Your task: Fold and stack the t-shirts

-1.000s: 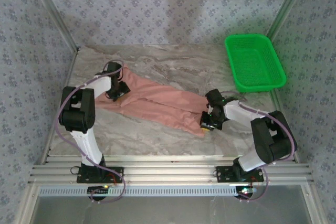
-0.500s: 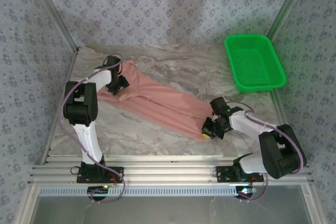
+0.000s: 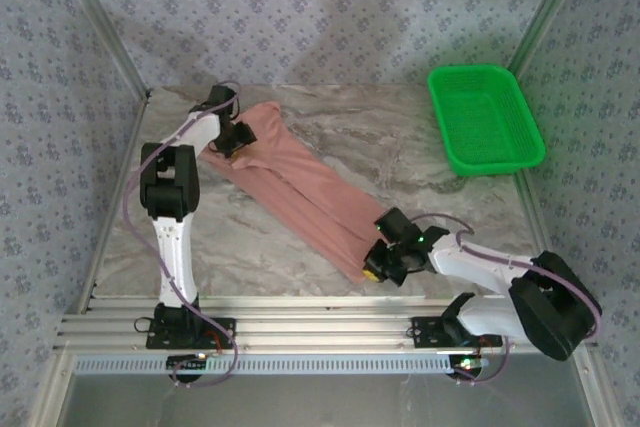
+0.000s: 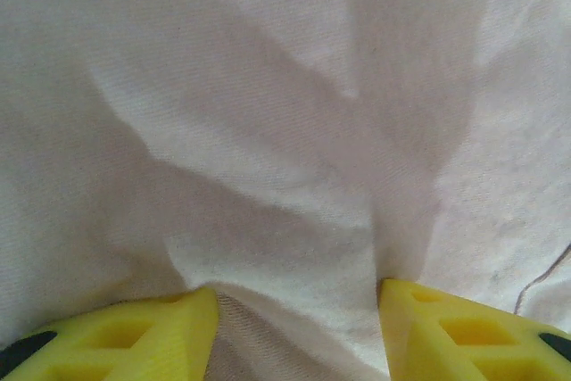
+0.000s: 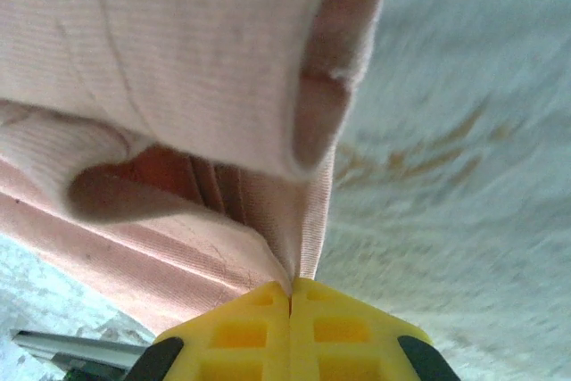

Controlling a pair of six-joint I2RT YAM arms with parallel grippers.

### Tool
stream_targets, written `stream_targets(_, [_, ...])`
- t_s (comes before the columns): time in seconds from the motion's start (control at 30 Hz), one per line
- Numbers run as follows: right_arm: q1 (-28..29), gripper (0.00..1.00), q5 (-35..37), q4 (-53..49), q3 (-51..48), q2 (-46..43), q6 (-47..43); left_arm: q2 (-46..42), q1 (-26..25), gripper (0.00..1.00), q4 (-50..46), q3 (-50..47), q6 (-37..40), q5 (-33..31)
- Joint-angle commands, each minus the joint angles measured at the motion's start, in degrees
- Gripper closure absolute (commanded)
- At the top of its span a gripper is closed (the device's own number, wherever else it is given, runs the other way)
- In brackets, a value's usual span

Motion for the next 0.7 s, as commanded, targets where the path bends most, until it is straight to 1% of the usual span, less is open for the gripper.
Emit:
stream_targets(0.0, [5.88, 0.68, 3.45, -3.77, -0.40, -1.40, 15.72, 5.84, 1.20, 0.45, -1.89, 4.68, 4.49, 1.38])
stream_targets(0.07, [7.13, 0.53, 3.28, -8.29, 3.35, -2.36, 15.25, 5.69, 1.29, 0.42, -1.68, 5.56, 5.51, 3.31])
stream_targets(0.1, [7.28, 0.48, 3.29, -10.94, 5.69, -3.20, 14.03, 5.08, 1.36, 0.39, -1.43, 6.77, 5.74, 5.02])
stream_targets(0.17, [6.95, 0.37, 4.20, -20.00, 12.03, -5.71, 9.67, 3.03, 1.41, 0.33, -1.23, 8.45, 5.49, 8.04])
stream_targets(0.23, [5.65, 0.30, 5.28, -28.19, 17.74, -7.78, 5.59, 0.34, 1.38, 0.27, -1.25, 9.81, 4.80, 10.52])
stream_targets(0.27, [4.66, 0.29, 5.90, -31.28, 20.18, -8.36, 2.97, -1.29, 1.38, 0.17, -1.46, 10.59, 4.44, 11.65])
stream_targets(0.3, [2.82, 0.26, 6.56, -34.93, 22.75, -8.84, -0.51, -2.73, 1.29, 0.05, -1.75, 11.18, 4.22, 12.38])
stream_targets(0.33, [0.57, 0.22, 6.79, -37.44, 25.67, -9.06, -4.26, -4.48, 1.29, 0.04, -2.13, 11.72, 3.91, 13.23])
stream_targets(0.37, [-1.98, 0.21, 6.48, -39.55, 27.77, -8.99, -8.83, -6.48, 1.13, 0.03, -2.47, 11.95, 3.81, 14.10])
stream_targets(0.43, [-6.95, 0.18, 5.71, -42.01, 31.57, -8.05, -17.03, -10.62, 0.68, 0.01, -3.82, 12.22, 3.82, 13.17])
stream_targets(0.53, [-14.47, 0.17, 2.82, -41.36, 35.93, -4.99, -28.56, -18.46, 0.43, 0.00, -3.86, 9.66, 2.74, 12.01])
stream_targets(0.57, [-17.33, 0.16, 1.65, -41.28, 37.80, -3.01, -34.20, -21.70, 0.26, 0.01, -3.89, 8.24, 2.43, 11.19])
stream_targets(0.63, [-21.26, 0.16, 1.08, -41.68, 40.58, 0.51, -41.57, -28.39, -0.25, 0.00, -5.27, 4.53, 2.10, 9.17])
stream_targets(0.67, [-22.53, 0.15, 1.00, -41.22, 43.55, 2.01, -44.28, -31.77, -0.70, 0.00, -6.22, 2.44, 2.10, 7.80])
